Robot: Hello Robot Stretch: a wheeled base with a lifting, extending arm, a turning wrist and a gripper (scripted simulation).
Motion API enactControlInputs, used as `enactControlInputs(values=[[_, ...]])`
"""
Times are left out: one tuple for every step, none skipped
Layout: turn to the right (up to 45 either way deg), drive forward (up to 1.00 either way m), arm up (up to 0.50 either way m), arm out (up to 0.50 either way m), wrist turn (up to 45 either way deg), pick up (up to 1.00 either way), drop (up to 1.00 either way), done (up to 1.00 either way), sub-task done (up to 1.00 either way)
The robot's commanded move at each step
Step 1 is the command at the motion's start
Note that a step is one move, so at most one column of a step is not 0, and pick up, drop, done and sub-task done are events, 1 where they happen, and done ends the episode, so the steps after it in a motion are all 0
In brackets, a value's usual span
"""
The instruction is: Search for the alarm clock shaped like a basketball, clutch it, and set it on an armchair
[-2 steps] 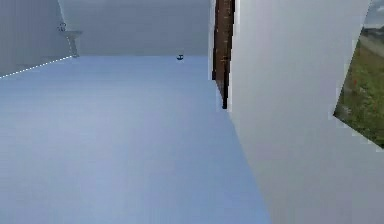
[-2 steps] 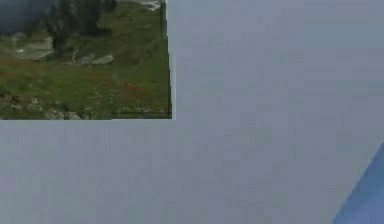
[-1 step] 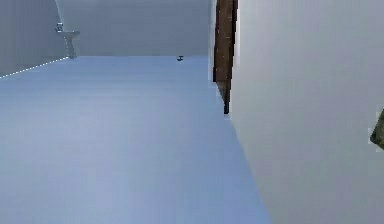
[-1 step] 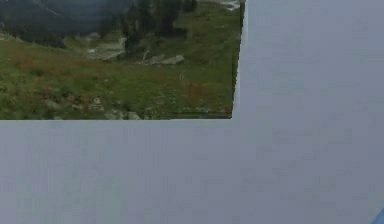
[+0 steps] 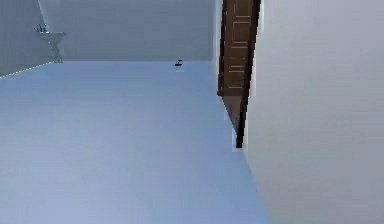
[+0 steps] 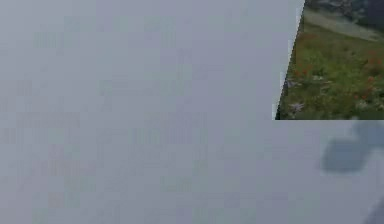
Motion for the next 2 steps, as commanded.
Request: enactControlInputs(values=[[0.0,1.00,0.00,0.00,0.0,0.00,0.00,0.00,0.00],[0.0,1.00,0.00,0.00,0.0,0.00,0.00,0.00,0.00]])
